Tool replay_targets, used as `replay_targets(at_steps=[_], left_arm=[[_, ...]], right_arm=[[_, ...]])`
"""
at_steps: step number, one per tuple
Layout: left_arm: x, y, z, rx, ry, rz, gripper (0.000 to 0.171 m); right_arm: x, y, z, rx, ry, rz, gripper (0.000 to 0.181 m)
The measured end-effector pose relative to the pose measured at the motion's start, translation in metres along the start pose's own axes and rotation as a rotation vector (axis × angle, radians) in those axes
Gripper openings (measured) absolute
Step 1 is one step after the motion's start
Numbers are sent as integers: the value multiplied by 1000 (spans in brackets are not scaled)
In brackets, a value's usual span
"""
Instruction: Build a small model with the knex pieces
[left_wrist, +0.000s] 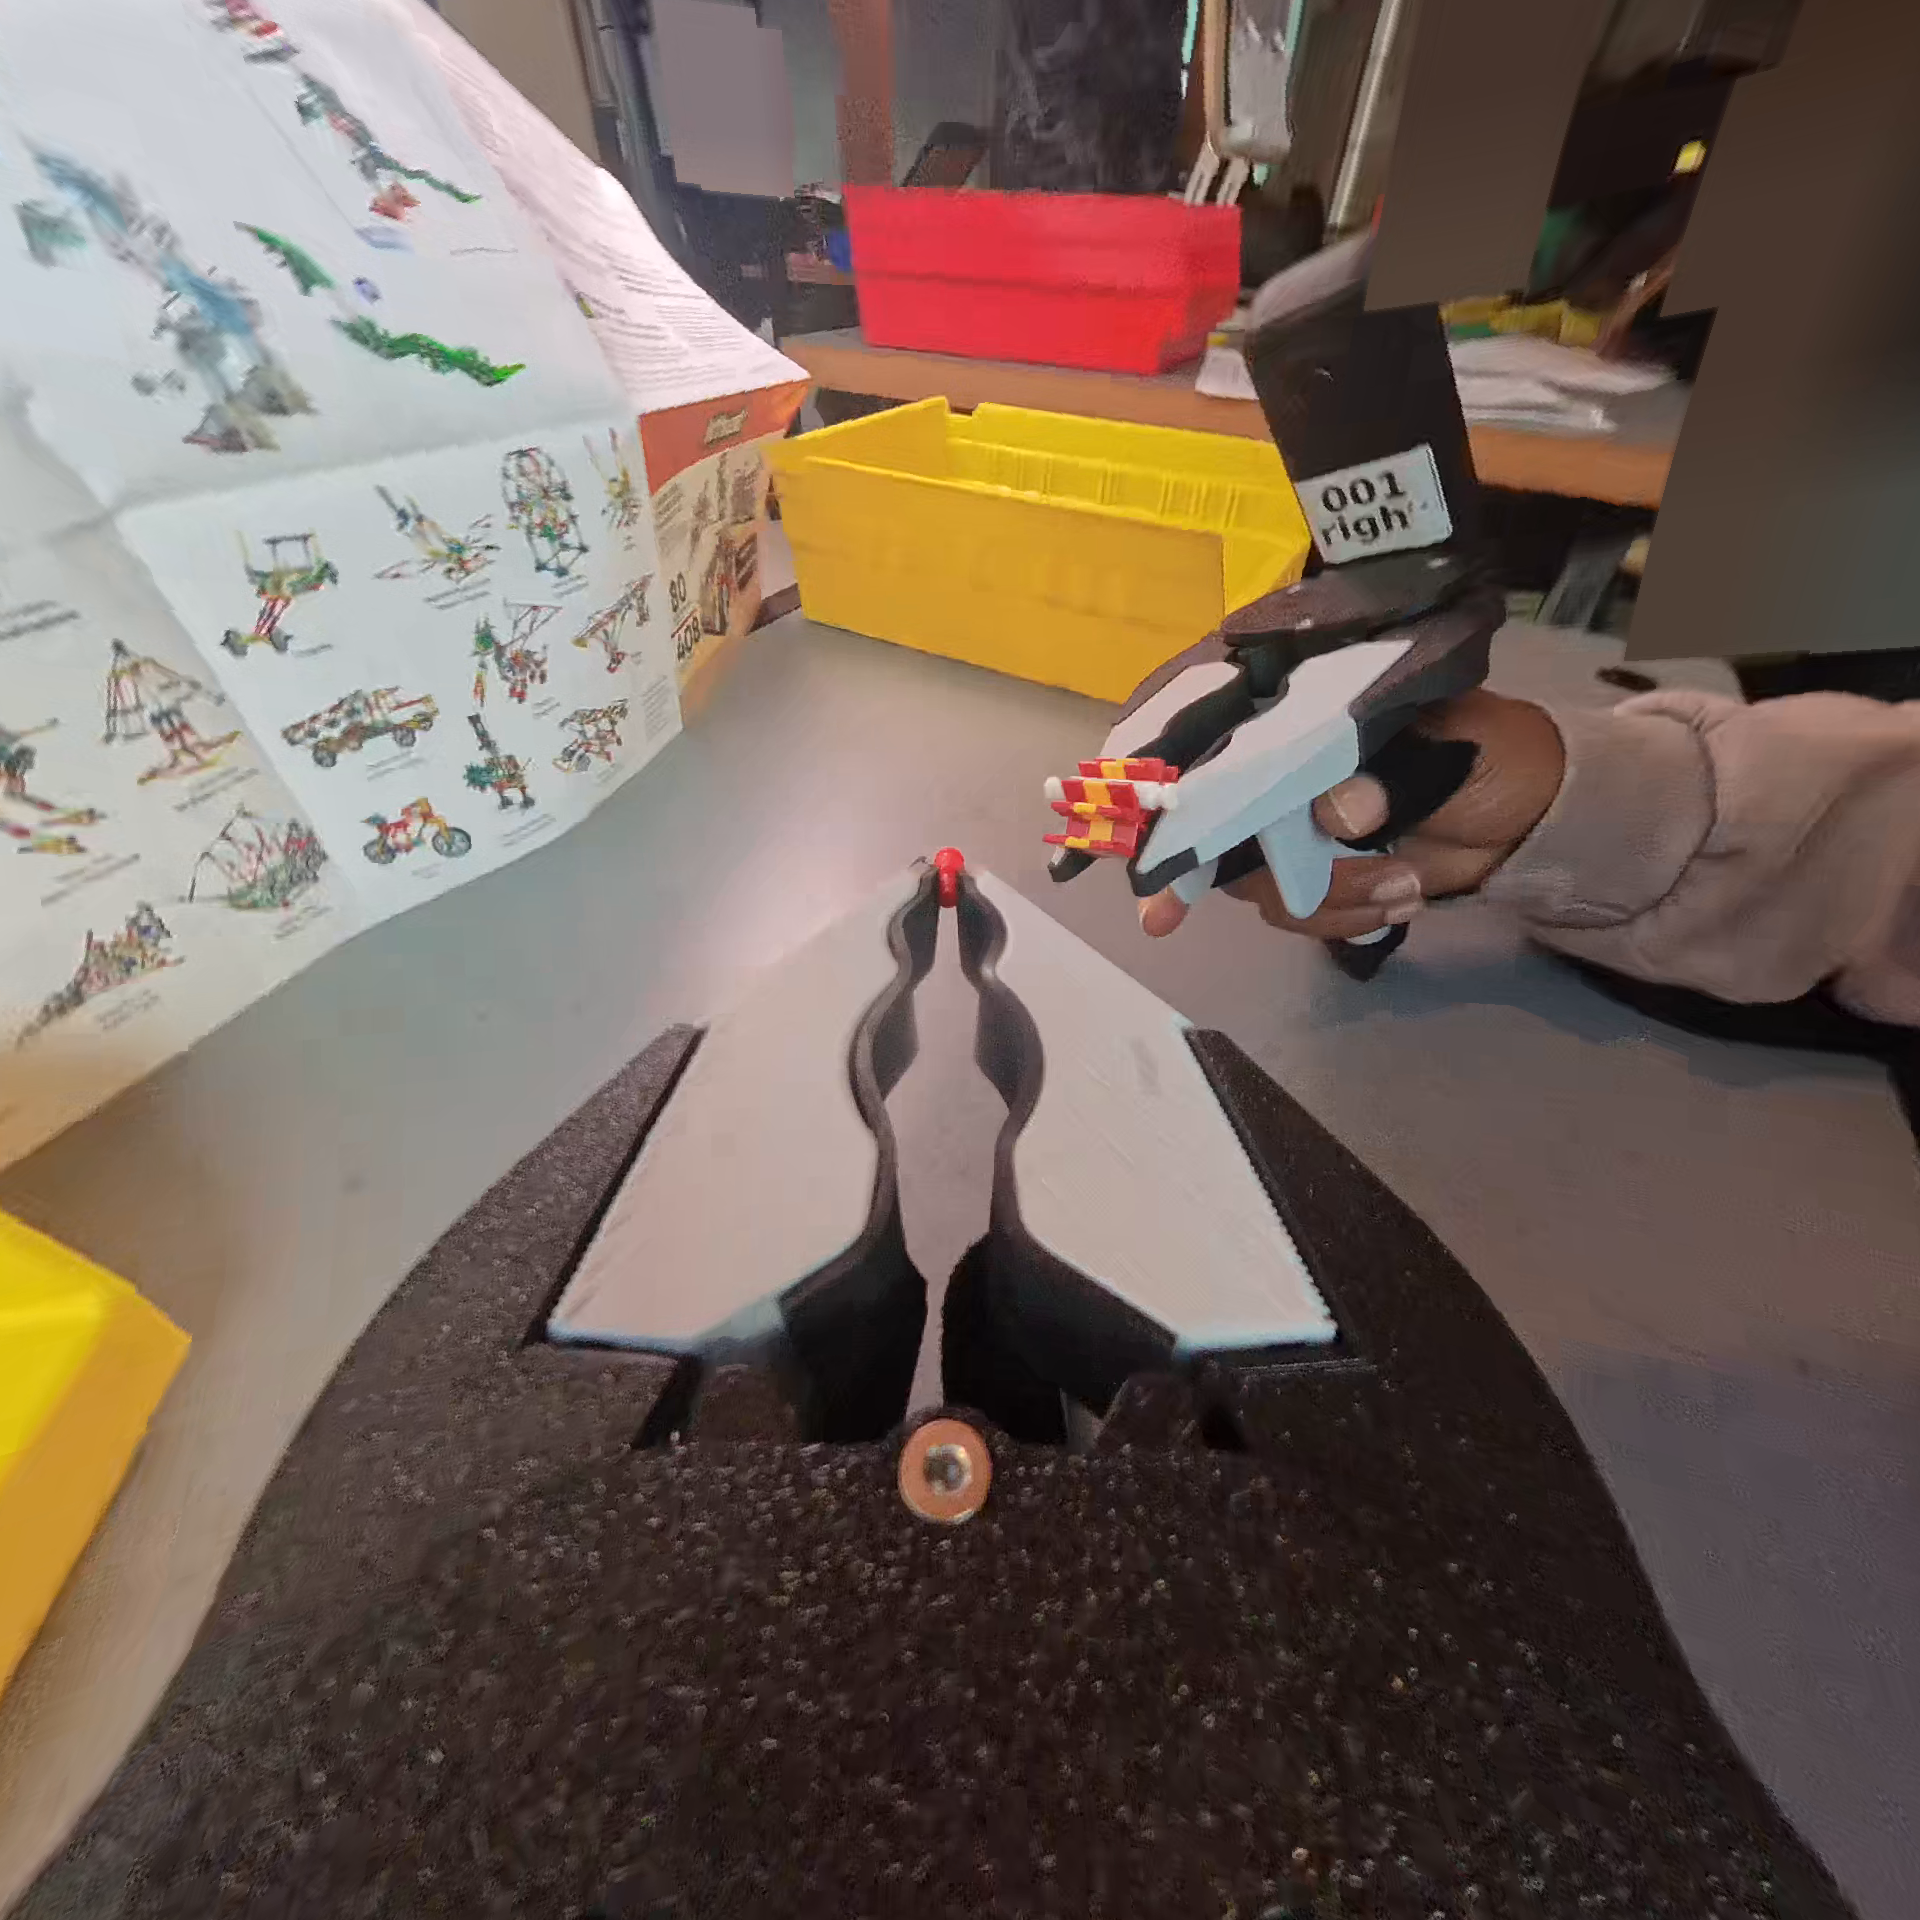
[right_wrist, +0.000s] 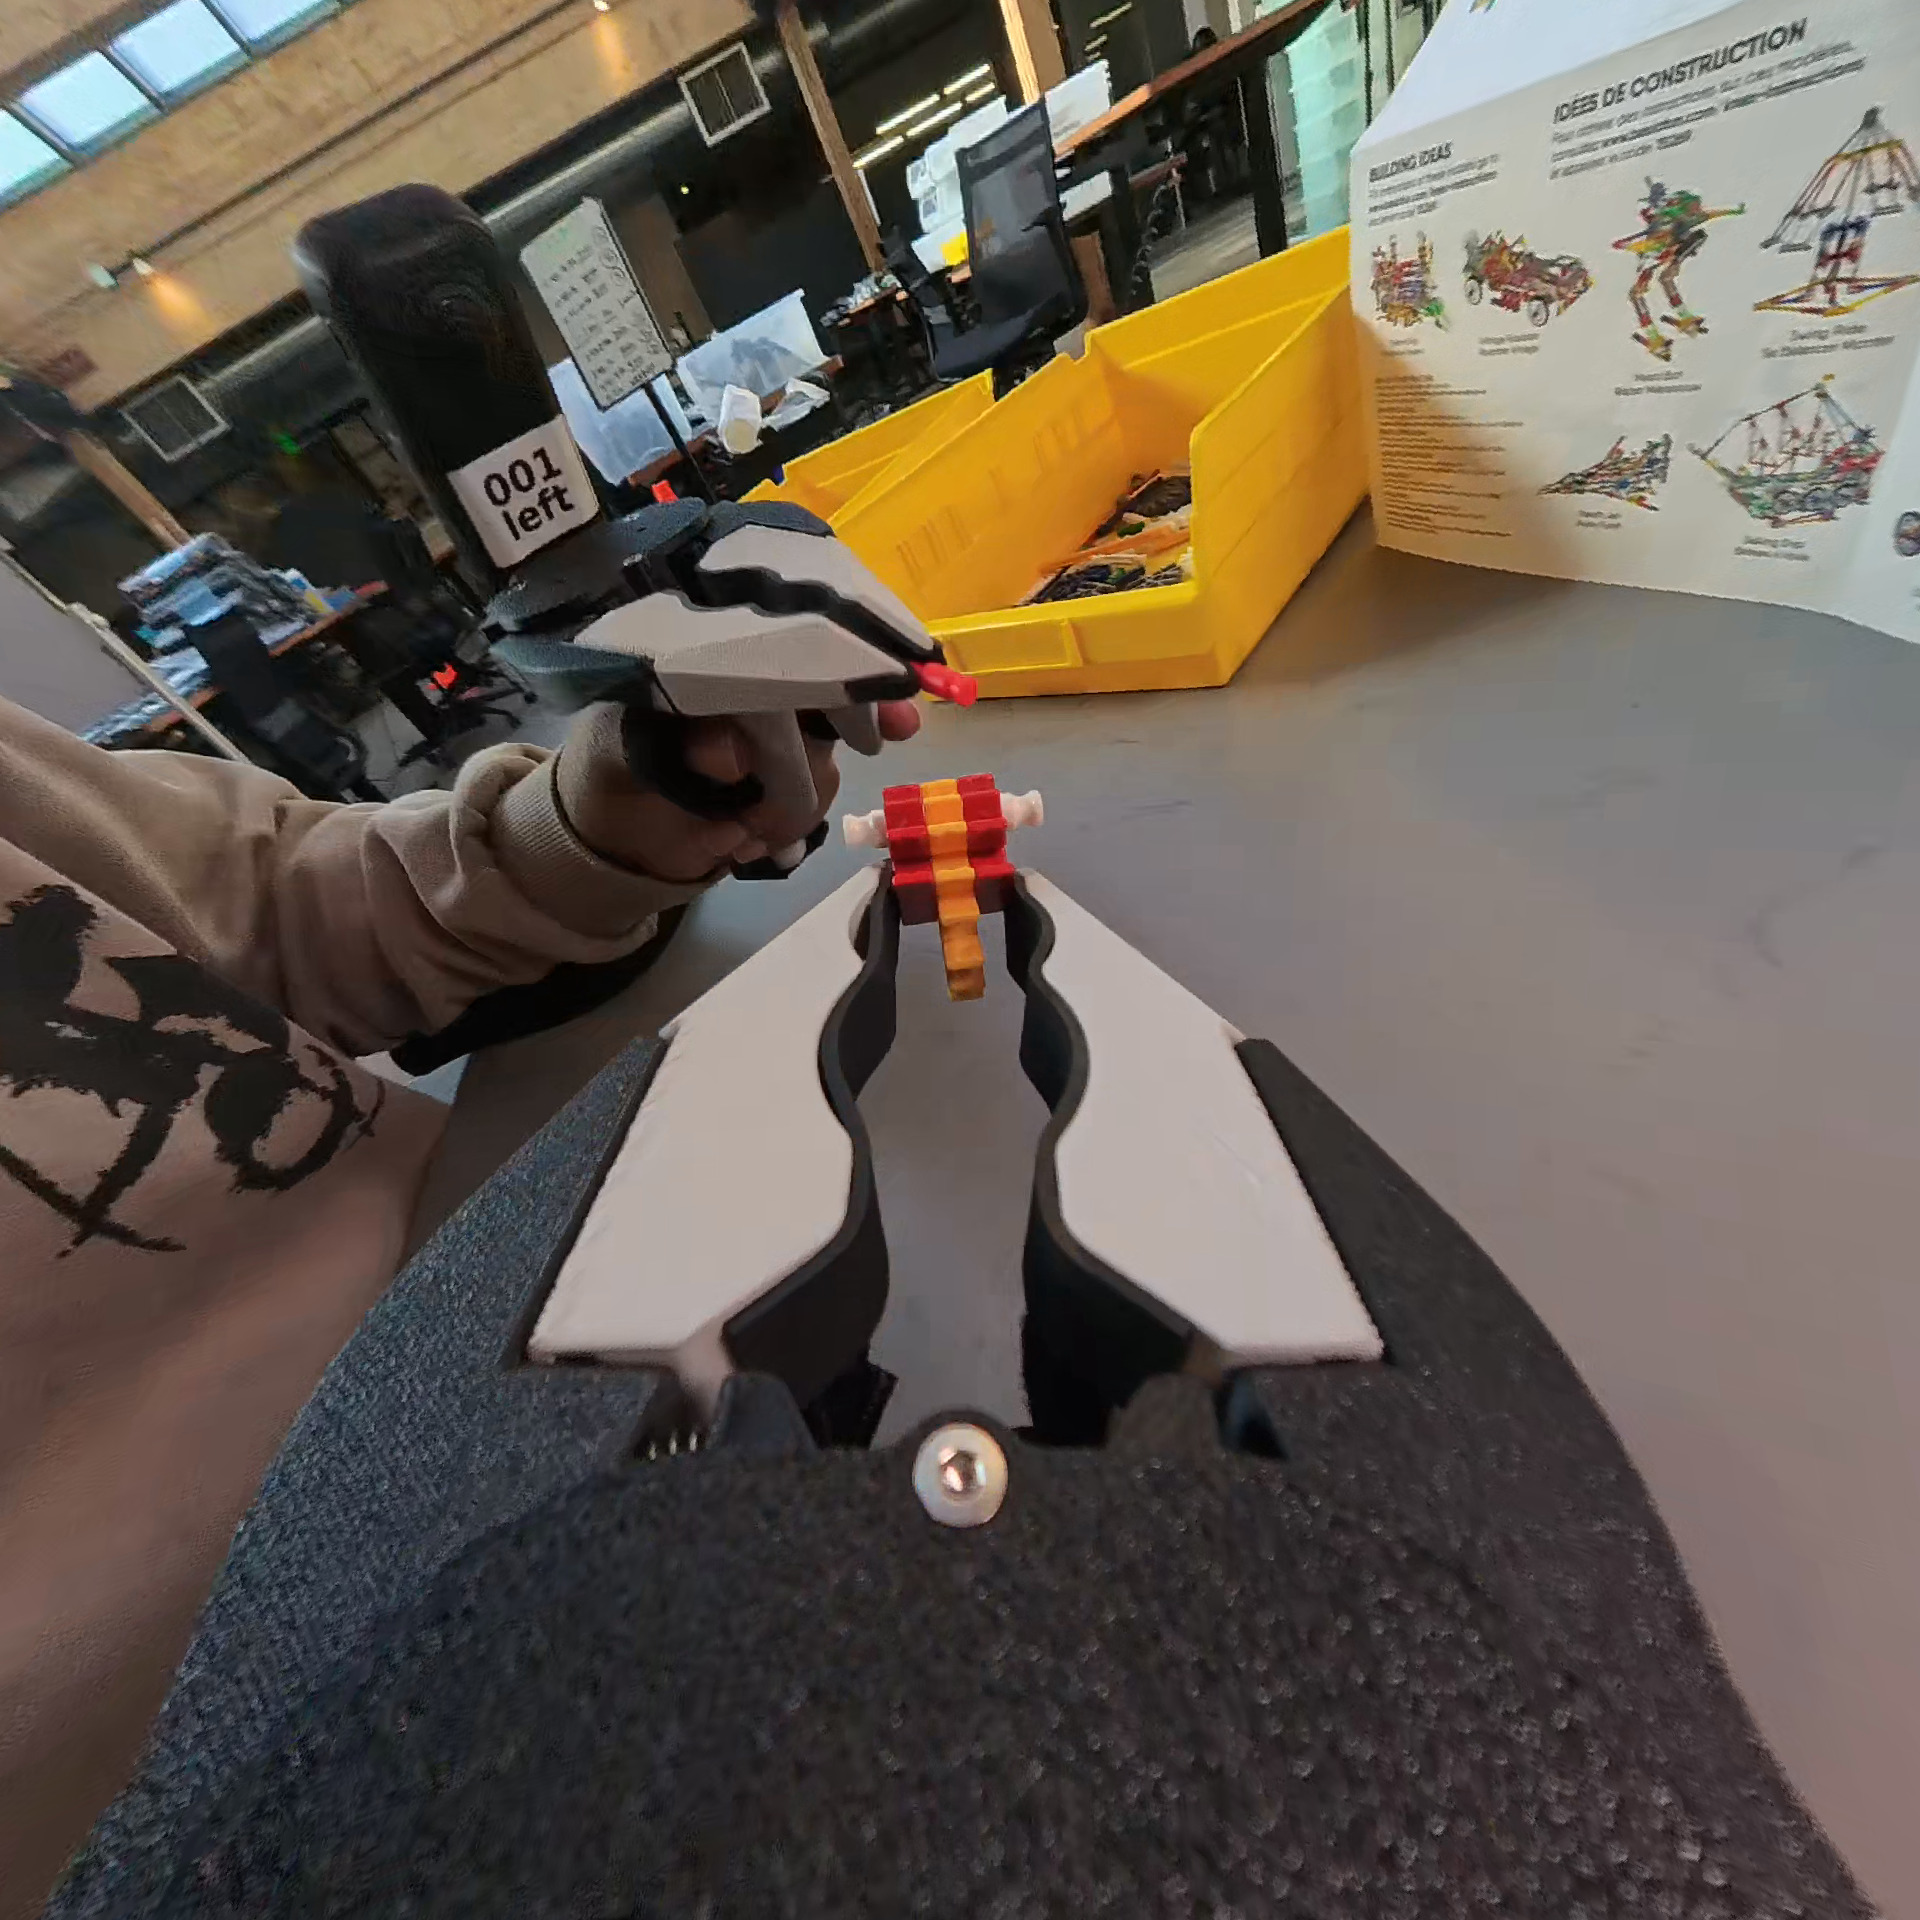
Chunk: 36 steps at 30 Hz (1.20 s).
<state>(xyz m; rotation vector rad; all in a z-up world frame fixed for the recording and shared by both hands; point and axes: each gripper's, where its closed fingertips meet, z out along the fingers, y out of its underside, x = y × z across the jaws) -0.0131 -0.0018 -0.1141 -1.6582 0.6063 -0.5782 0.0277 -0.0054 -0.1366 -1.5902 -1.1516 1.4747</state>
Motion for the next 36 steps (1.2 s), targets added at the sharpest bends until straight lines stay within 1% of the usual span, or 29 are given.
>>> replay_targets(at_steps=[2,4,6,8,10,11,12,13,14,16,18,20,23,25,29,32,34,35,36], left_arm=[[-15,1,-12,12,-16,-38,2],[-33,-4,-27,38,-78,-30,3],[-66,-11,-48,39,-238,26,3],[-109,-13,-77,-4,-463,95,3],[-148,-7,-105,-68,-669,116,3],[-163,2,-114,-124,-739,112,6],[-174,13,-118,-184,-773,92,24],[-176,21,-117,-210,-761,63,32],[-171,24,-110,-195,-708,33,32],[-151,20,-91,-104,-569,-45,33],[-120,12,-67,-15,-374,-159,36],[-81,6,-45,49,-149,-268,38],[-19,5,-19,69,158,-373,36],[12,3,-10,71,288,-415,32],[39,3,4,56,380,-533,32],[46,6,11,51,408,-623,36],[49,11,15,27,416,-653,36],[50,14,17,10,411,-653,35],[50,17,18,-3,401,-643,28]], right_arm=[[3,0,-3,-8,25,-53,17],[-4,-6,-4,24,-6,-89,18],[-6,-6,-2,26,-5,-112,18],[-6,-4,0,19,7,-126,18],[-6,-4,1,15,11,-131,18],[-6,-4,2,14,12,-132,18],[-6,-3,2,11,10,-131,18],[-6,-3,3,9,11,-132,18],[-6,-3,3,11,13,-137,18],[-8,-4,2,16,17,-157,18],[-10,-4,2,23,30,-190,18],[-12,-3,2,17,39,-242,18],[-16,-2,4,13,57,-330,18],[-16,-4,5,21,98,-392,18],[-6,-2,6,-30,251,-596,18],[-3,2,11,-86,332,-731,17],[-3,6,15,-122,366,-797,18],[-2,6,16,-132,390,-825,18],[-2,7,18,-143,403,-849,17]])
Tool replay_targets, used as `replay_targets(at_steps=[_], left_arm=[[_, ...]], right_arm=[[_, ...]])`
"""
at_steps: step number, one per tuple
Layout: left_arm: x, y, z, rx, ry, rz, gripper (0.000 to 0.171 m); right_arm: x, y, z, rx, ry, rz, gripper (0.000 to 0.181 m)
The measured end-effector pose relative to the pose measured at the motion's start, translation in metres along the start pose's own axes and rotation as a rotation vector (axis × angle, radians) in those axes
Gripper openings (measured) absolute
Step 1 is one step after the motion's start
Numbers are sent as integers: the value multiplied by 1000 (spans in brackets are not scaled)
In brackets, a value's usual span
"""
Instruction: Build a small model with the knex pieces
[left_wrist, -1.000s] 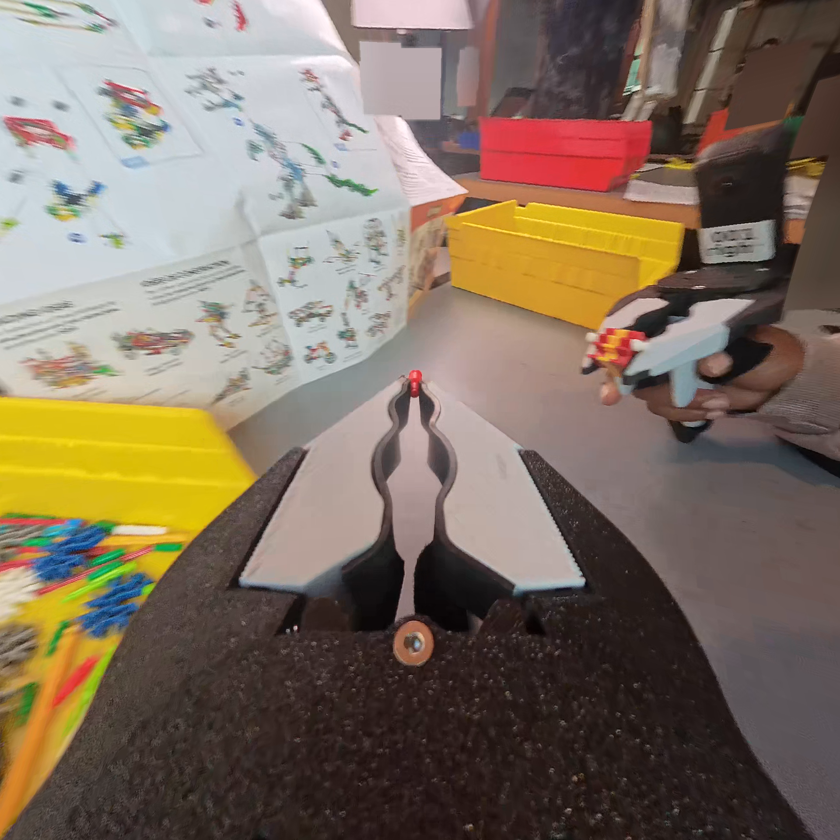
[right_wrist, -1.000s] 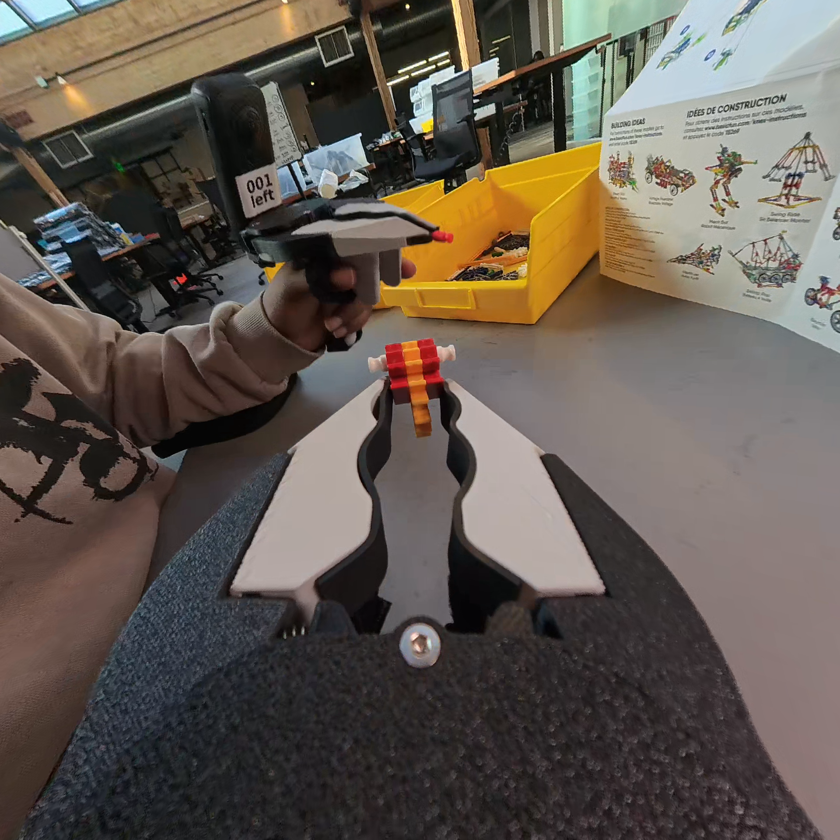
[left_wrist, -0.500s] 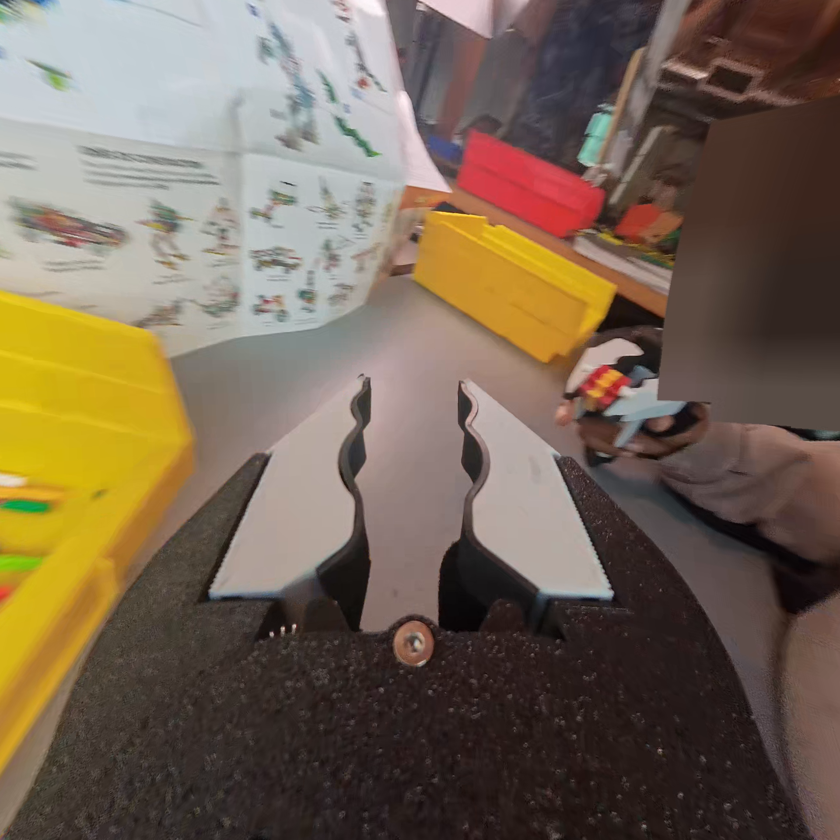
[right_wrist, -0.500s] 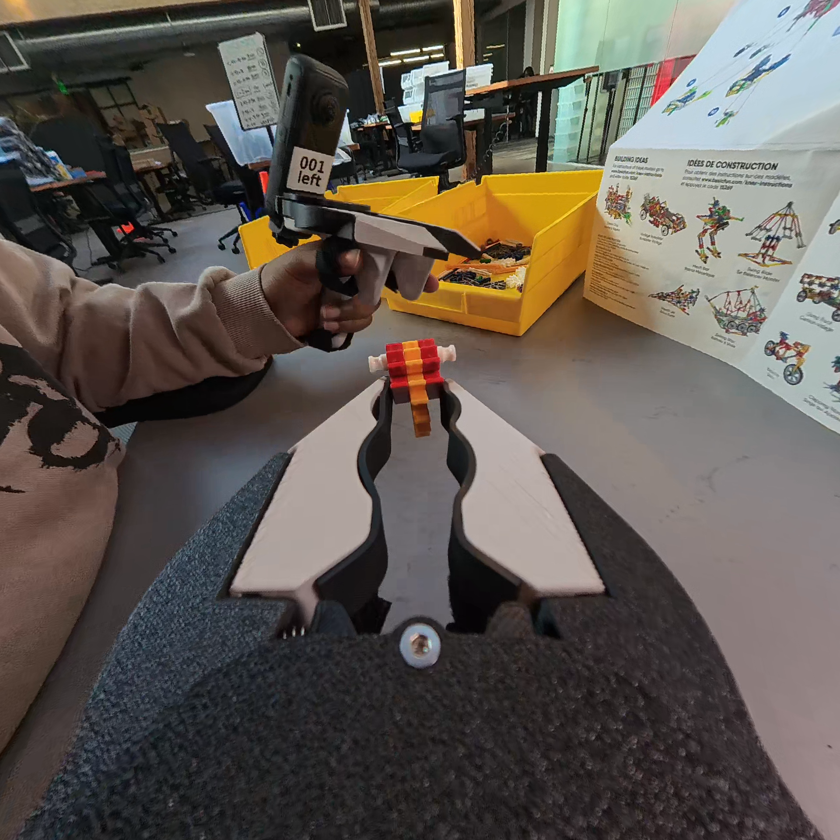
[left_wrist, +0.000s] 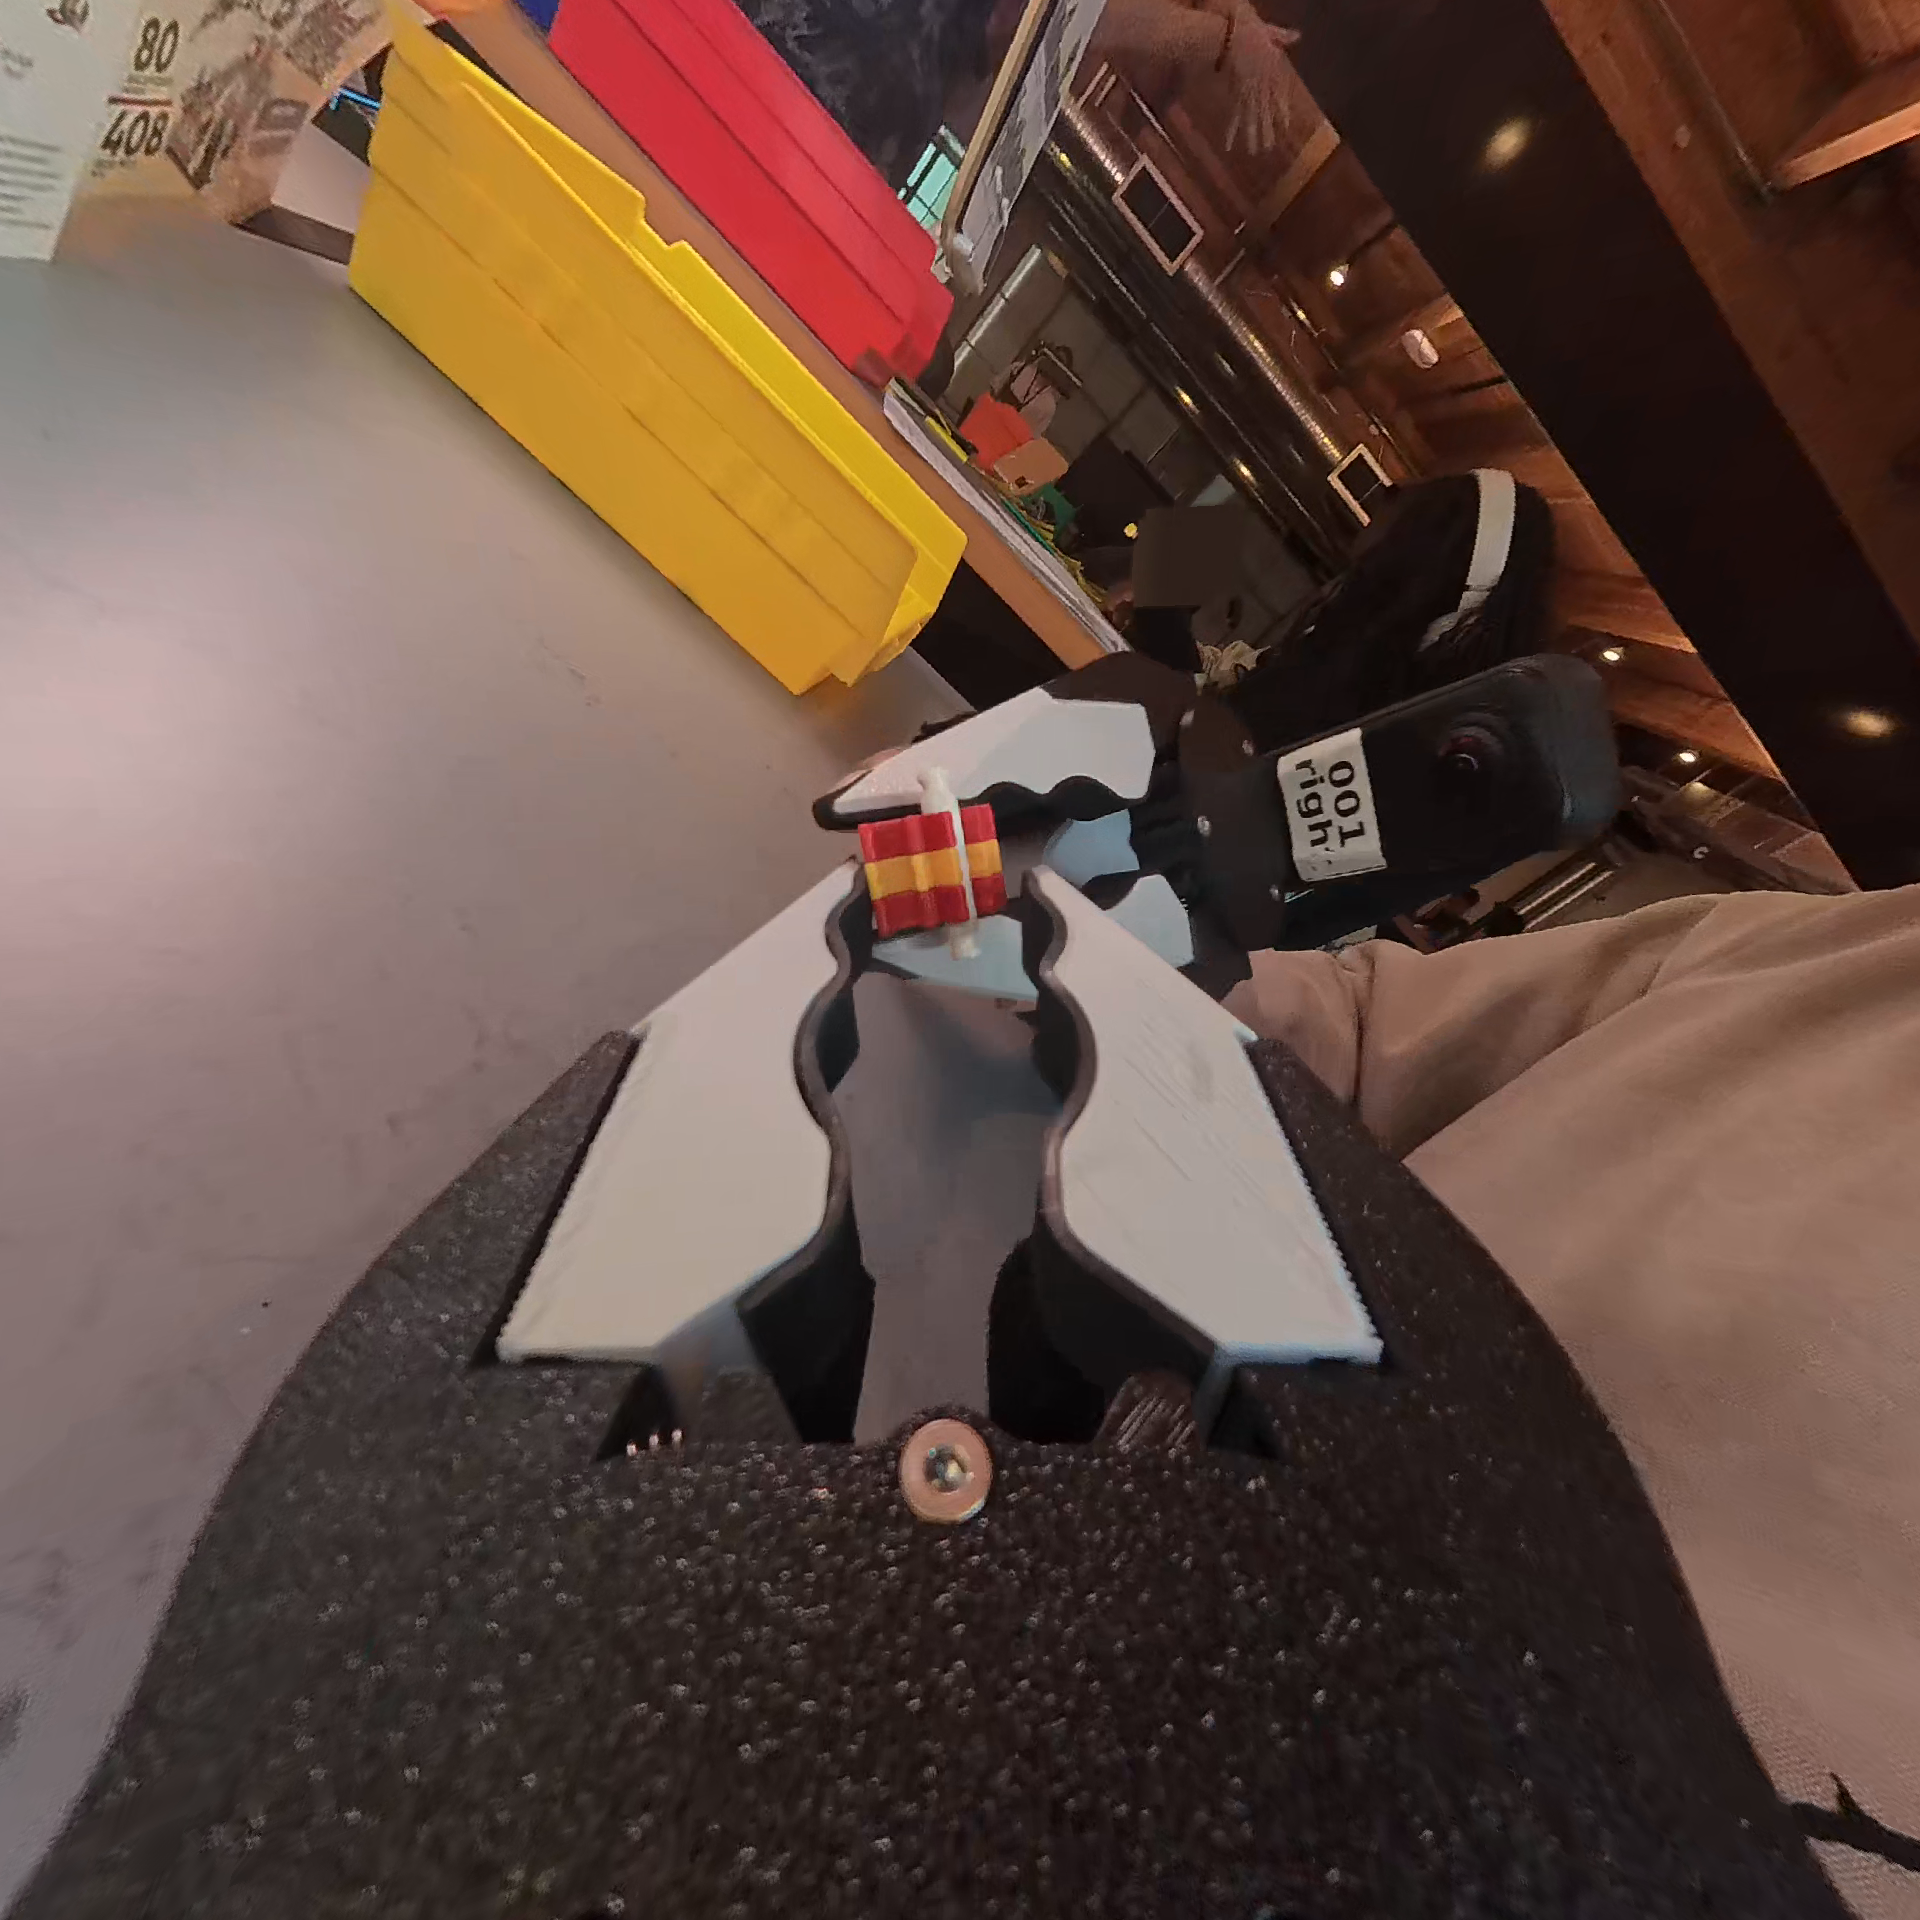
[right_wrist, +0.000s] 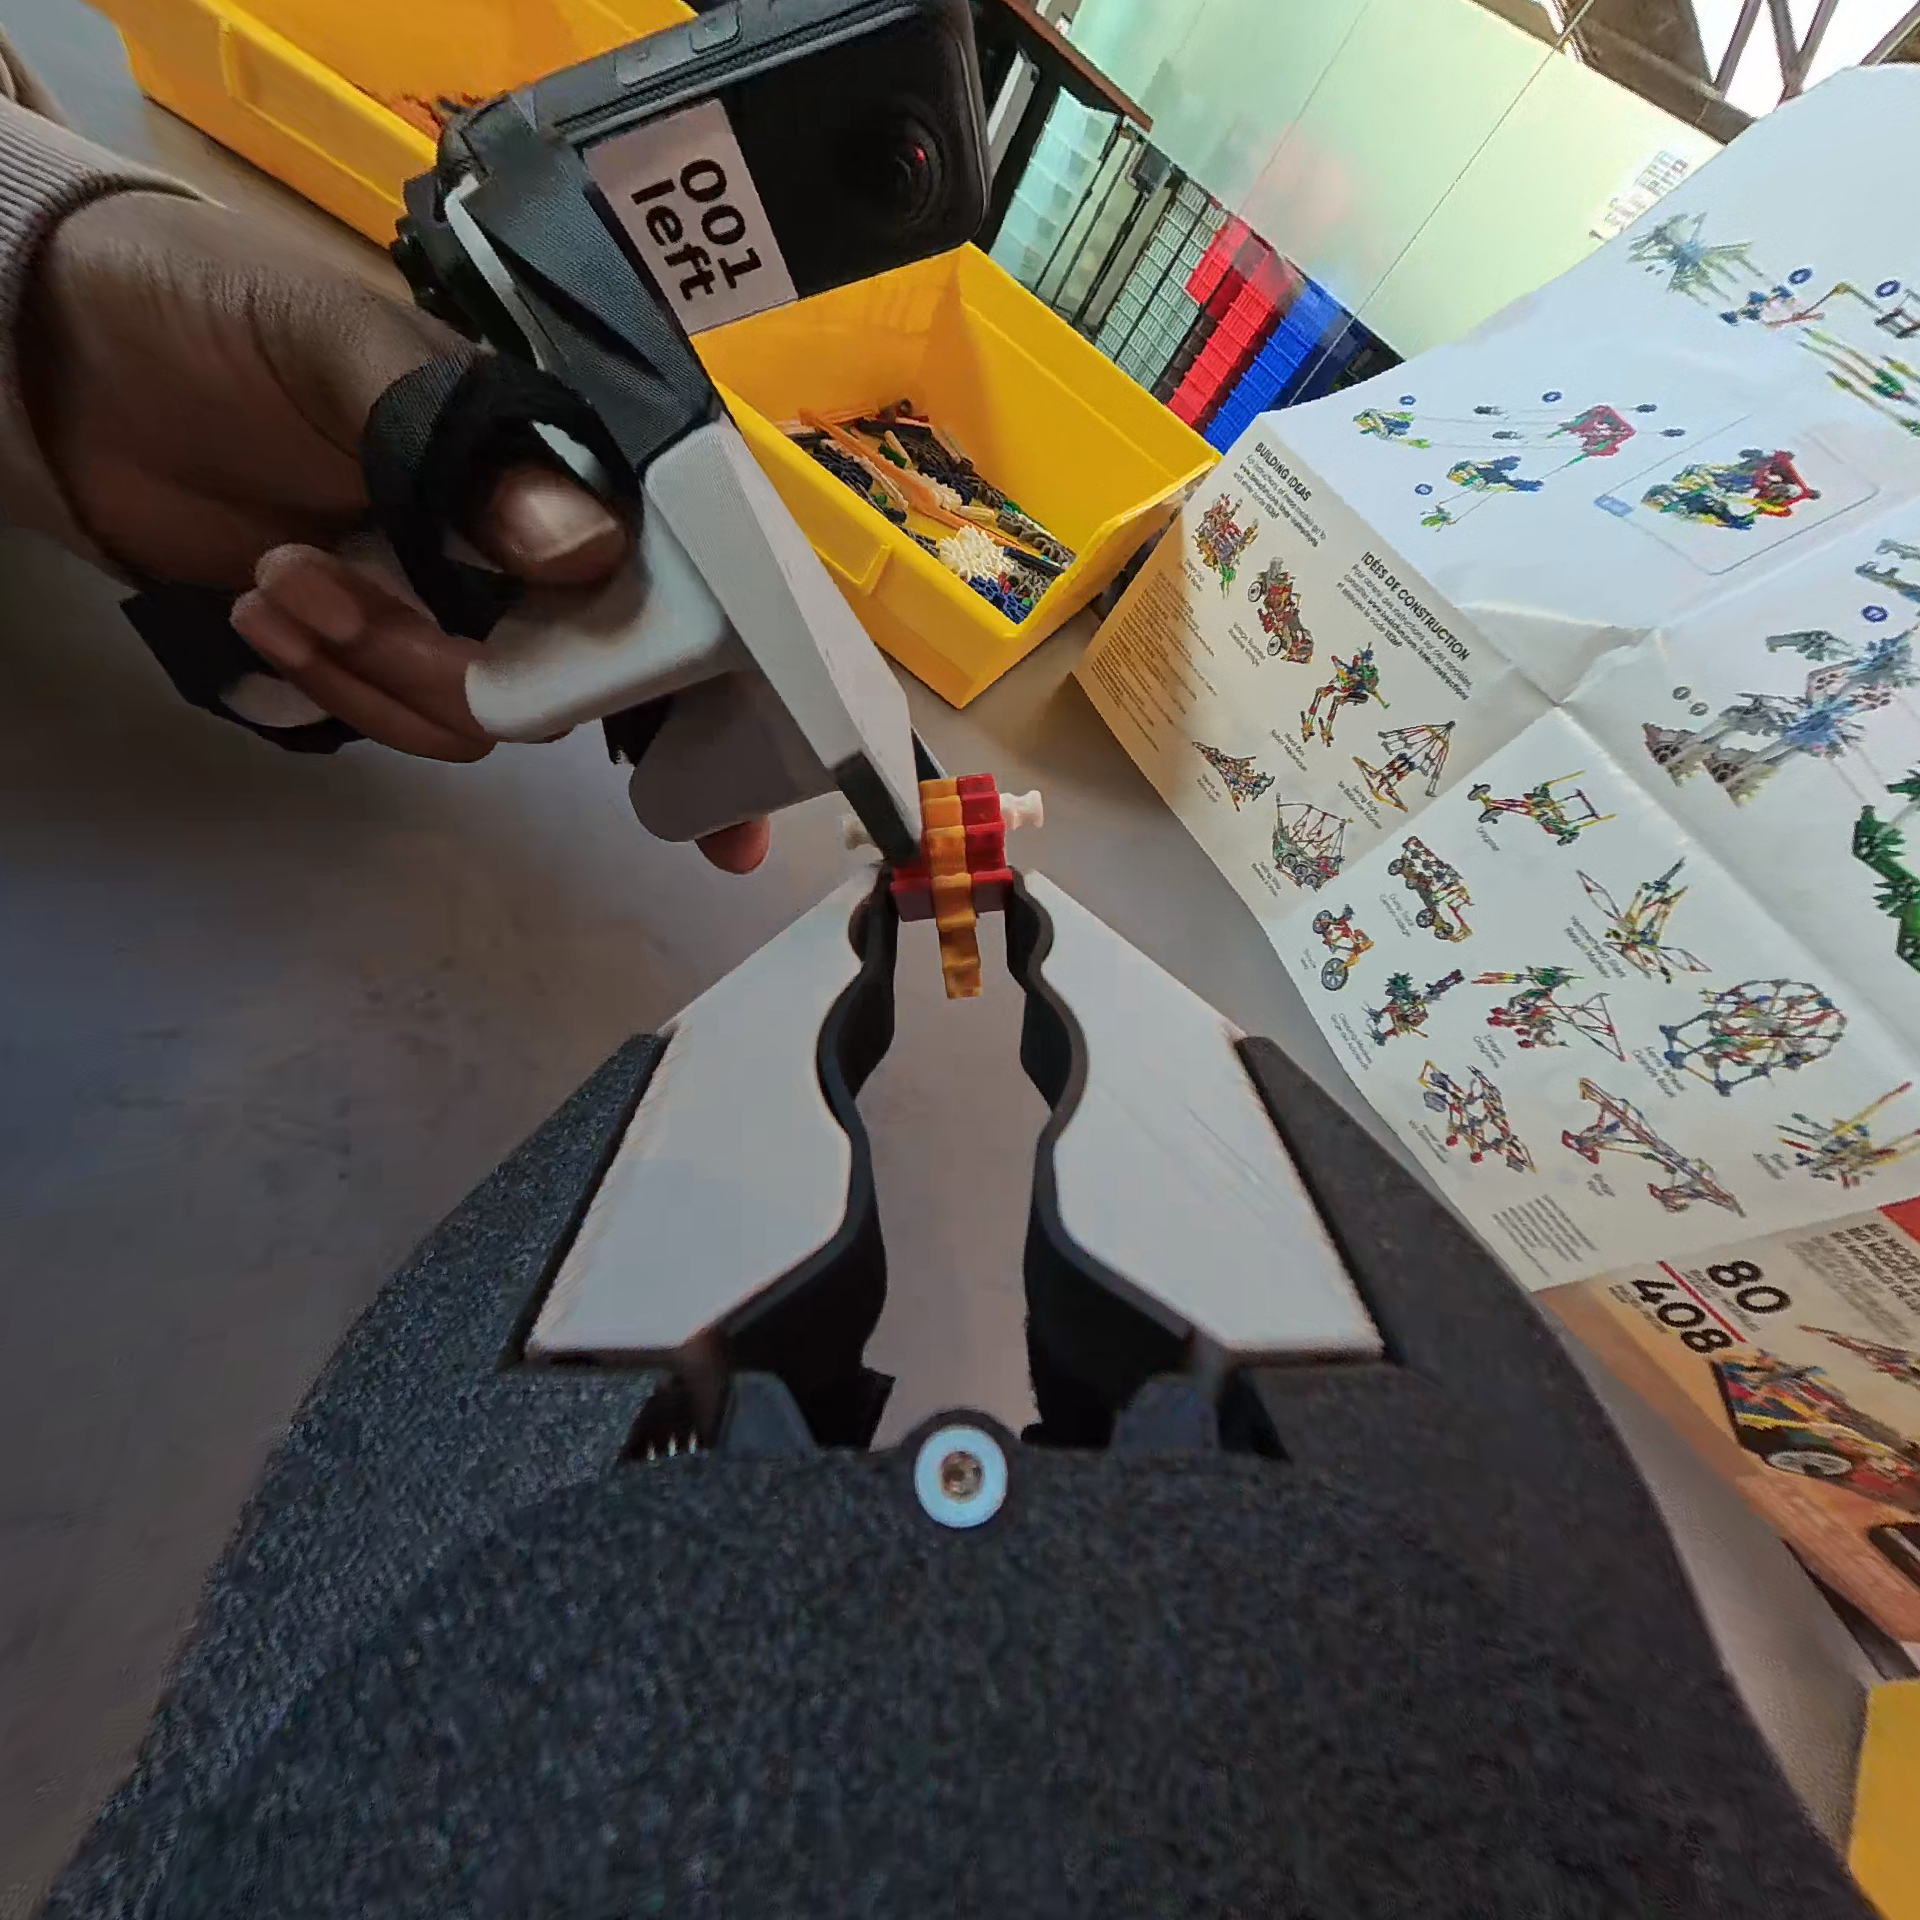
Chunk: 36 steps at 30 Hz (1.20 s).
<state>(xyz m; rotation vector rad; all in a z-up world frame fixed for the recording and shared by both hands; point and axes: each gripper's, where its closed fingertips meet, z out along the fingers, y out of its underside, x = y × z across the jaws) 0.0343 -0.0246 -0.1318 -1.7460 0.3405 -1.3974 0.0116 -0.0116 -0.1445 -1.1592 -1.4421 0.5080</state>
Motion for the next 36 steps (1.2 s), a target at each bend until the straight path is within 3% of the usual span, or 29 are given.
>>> replay_targets(at_steps=[4,9,12,16,21,24,36], left_arm=[[2,2,-3,-39,-4,82,24],[-5,6,-9,-95,-114,282,24],[-17,4,-16,-137,-255,481,24],[-25,7,-19,-214,-414,724,24],[-24,17,-11,-286,-505,963,25],[-23,20,-9,-302,-513,1002,25],[-15,17,-12,-274,-499,1017,24]], right_arm=[[-4,-3,-1,12,1,-36,19],[-11,-8,-6,71,-105,98,40],[-13,-20,-13,158,-199,232,42],[-2,-30,-21,236,-282,484,28],[-8,-9,-8,113,-312,630,15],[-14,-11,-9,112,-360,642,7],[-15,-17,-19,142,-443,642,9]])
